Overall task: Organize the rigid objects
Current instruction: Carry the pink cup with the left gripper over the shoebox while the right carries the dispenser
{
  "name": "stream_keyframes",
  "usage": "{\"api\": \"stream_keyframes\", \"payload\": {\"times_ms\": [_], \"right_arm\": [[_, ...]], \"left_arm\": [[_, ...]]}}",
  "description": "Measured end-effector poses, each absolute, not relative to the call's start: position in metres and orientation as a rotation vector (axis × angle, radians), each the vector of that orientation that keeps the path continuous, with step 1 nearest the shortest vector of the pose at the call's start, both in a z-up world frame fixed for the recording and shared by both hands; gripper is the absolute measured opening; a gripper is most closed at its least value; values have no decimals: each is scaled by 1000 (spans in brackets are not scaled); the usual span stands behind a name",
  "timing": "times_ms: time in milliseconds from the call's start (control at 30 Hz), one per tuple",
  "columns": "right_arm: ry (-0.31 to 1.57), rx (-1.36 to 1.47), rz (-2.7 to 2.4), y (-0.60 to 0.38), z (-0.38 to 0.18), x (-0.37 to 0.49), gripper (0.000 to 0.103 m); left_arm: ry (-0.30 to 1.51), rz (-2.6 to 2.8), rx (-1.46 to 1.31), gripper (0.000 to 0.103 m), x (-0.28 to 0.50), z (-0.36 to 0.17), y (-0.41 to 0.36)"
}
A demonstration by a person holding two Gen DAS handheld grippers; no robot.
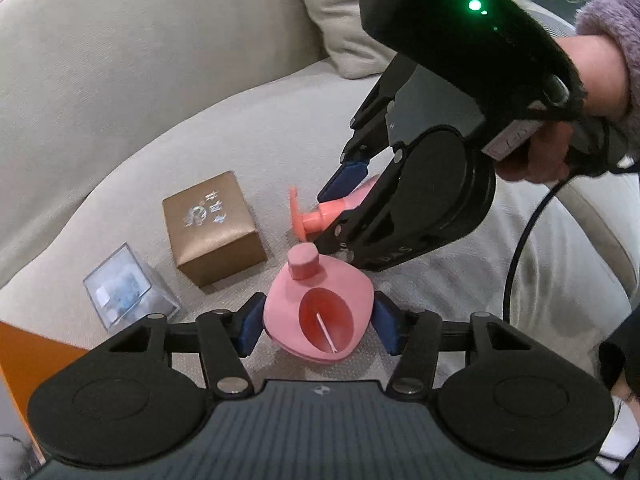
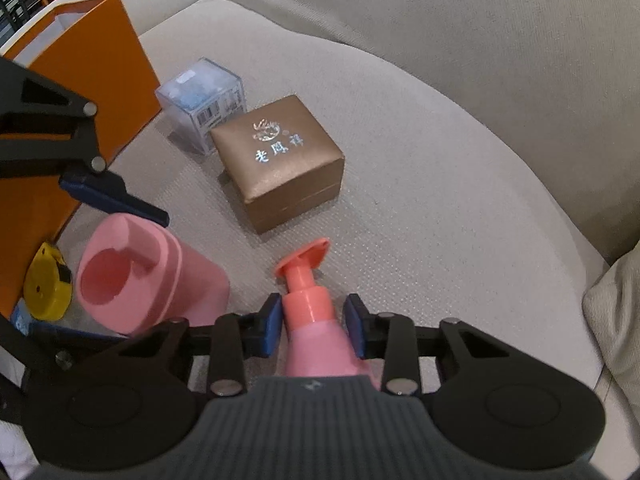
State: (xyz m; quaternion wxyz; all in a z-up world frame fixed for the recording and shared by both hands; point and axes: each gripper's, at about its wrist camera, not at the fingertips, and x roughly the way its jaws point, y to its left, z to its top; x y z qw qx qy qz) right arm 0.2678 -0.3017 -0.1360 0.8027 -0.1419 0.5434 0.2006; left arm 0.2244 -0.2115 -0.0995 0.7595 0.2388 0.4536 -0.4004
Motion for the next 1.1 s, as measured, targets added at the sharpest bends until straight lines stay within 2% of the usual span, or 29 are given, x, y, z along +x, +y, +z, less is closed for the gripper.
{"api": "stream_keyframes", "payload": {"times_ms": [300, 333, 633, 900, 1100], "right_arm": [[1130, -336, 392, -285, -135, 269, 31], [1121, -333, 383, -284, -132, 266, 28], [978, -256, 311, -296, -92, 211, 27], [873, -66, 223, -311, -73, 158, 27], [787, -66, 260, -285, -28, 133, 27]], "left_arm": [[1007, -768, 357, 64, 223, -77, -187], [1005, -763, 335, 64, 222, -73, -185], [969, -704, 221, 64, 197, -37, -161], [895, -688, 133, 64, 170, 1, -131], [856, -638, 88, 64, 156, 39, -81]]}}
